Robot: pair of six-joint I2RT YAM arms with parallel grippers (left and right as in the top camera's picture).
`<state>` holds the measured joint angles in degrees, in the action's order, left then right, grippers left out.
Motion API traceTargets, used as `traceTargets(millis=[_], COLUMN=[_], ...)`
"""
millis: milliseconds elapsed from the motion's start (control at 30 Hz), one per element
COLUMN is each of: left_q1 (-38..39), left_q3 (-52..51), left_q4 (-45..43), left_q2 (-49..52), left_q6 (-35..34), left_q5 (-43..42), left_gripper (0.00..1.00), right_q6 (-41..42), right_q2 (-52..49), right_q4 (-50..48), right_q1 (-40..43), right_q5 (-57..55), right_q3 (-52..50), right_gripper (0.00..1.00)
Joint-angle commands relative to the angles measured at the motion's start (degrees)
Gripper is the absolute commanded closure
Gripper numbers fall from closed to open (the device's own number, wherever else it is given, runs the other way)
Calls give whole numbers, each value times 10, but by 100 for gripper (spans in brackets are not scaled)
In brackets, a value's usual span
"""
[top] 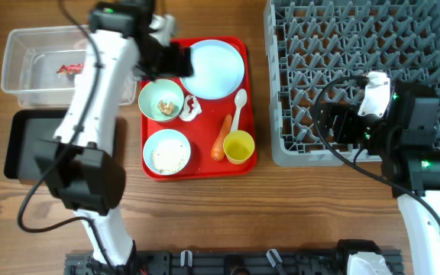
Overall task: Sort waste into correct bins and load items into the dishwasher rack
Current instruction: 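Grasp the small tissue beside the green bowl with the left gripper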
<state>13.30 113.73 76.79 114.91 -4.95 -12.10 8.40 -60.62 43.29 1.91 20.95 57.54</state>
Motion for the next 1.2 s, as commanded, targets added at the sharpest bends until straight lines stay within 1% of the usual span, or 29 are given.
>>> traceTargets(millis=[0,67,100,200,300,367,533,567,733,767,833,967,1167], left_q1=[77,108,120,148,155,155,154,154,151,149,144,128,116], left_q3=[-48,-99,-127,-203,-241,-254,-286,-289,-290,-290,-291,-291,-292], left_q4=[12,-17,-39,-124,-189,-219,-281,-287,-307,-311,-316,-319,-321], left_q2=[-2,-2,-2,-2,-2,-2,5,8,32,35,39,50,76], left_q6=[-25,-45,-45,-42,-42,-24,-12,-12,-15,-15,-16,-50,-49], left_q5=[94,103,103,128,161,162,165,166,183,183,183,211,209], left_gripper=[6,8,11,14,20,26,30,30,39,43,46,46,46], right_q6=[8,8,8,8,8,10,12,12,12,12,12,12,12], right_q2=[-18,-28,-33,-40,-40,-40,-40,-40,-40,-40,-40,-40,-40], right_q4=[1,3,3,3,4,5,9,9,10,10,10,11,11], right_q1=[-2,-2,-2,-2,-2,-2,-2,-2,-2,-2,-2,-2,-2], right_q5=[-5,-5,-5,-5,-5,-5,-5,-5,-5,-5,-5,-5,-5], right_q3=[11,11,11,11,11,11,11,11,11,11,11,11,11], right_gripper=[0,0,0,0,0,0,0,0,0,0,0,0,0])
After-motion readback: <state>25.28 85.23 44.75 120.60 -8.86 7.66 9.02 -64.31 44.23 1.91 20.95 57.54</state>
